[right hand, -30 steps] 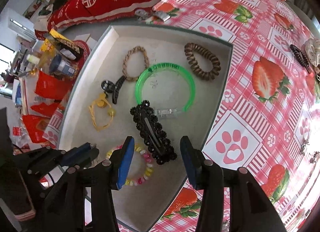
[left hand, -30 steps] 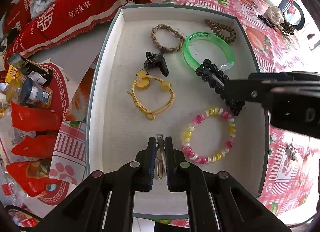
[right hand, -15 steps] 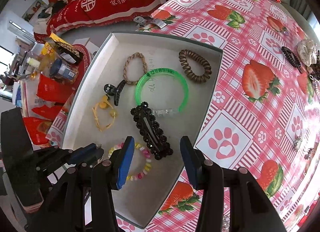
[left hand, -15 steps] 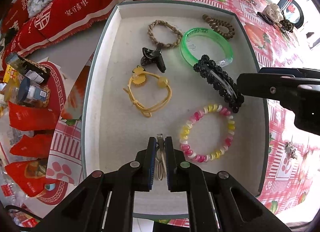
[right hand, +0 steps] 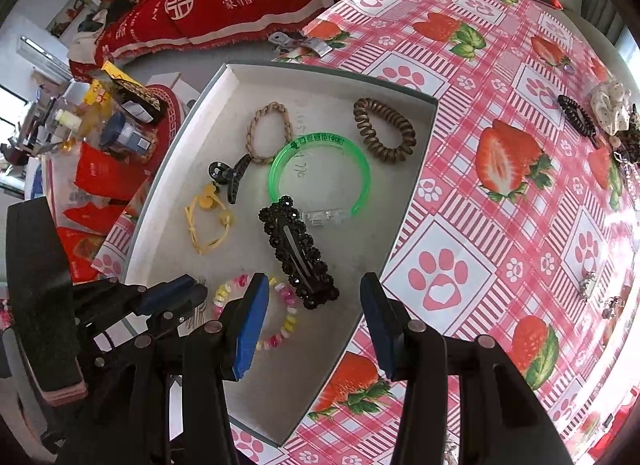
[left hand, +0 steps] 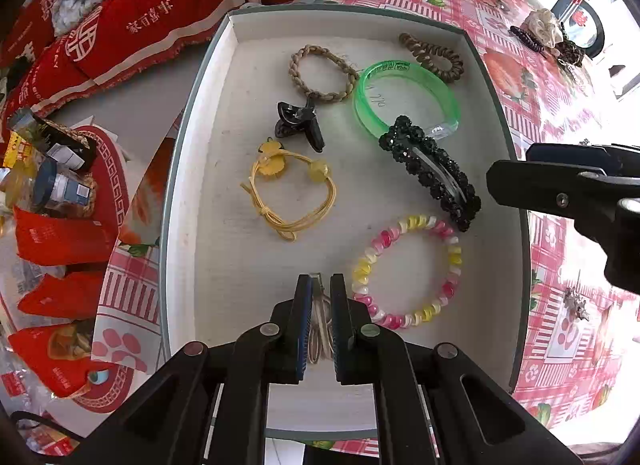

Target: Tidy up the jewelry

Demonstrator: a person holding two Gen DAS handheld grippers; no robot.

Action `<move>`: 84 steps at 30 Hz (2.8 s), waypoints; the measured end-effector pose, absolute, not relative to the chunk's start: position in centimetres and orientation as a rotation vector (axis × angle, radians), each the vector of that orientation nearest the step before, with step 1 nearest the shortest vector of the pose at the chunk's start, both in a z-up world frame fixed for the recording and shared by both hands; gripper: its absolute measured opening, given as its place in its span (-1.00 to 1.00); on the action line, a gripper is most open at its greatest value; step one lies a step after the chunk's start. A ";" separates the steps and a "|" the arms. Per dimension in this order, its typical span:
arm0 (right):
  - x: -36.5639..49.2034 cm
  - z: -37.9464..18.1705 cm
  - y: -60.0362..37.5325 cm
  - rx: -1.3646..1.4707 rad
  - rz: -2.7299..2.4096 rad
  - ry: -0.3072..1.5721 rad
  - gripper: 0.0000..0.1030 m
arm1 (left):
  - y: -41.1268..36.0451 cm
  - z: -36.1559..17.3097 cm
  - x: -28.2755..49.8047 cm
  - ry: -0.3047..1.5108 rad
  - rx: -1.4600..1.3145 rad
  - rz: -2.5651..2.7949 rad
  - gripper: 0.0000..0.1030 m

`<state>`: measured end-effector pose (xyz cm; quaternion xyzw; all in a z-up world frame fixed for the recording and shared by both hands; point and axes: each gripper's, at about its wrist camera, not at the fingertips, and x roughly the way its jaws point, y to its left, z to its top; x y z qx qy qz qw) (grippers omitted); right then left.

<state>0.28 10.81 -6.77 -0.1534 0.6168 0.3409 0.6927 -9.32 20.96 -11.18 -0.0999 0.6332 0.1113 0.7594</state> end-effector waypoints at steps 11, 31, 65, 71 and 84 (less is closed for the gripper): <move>0.8 -7.5 12.3 -0.304 0.780 1.385 -0.01 | 21.6 -10.0 -10.5 1.333 -0.215 0.295 -0.70; 1.3 -6.4 9.4 -0.214 0.720 1.385 0.00 | 22.0 -10.5 -9.1 1.276 -0.225 0.278 1.00; -2.6 -1.6 7.3 -0.334 0.632 1.414 0.38 | 22.1 -3.3 -11.9 1.307 -0.213 0.238 1.00; -3.4 1.6 7.5 -0.356 0.622 1.360 0.58 | 22.0 -0.5 -12.9 1.291 -0.220 0.229 1.00; -4.9 7.3 7.9 -0.367 0.634 1.238 0.72 | 22.3 4.3 -14.5 1.254 -0.224 0.342 1.00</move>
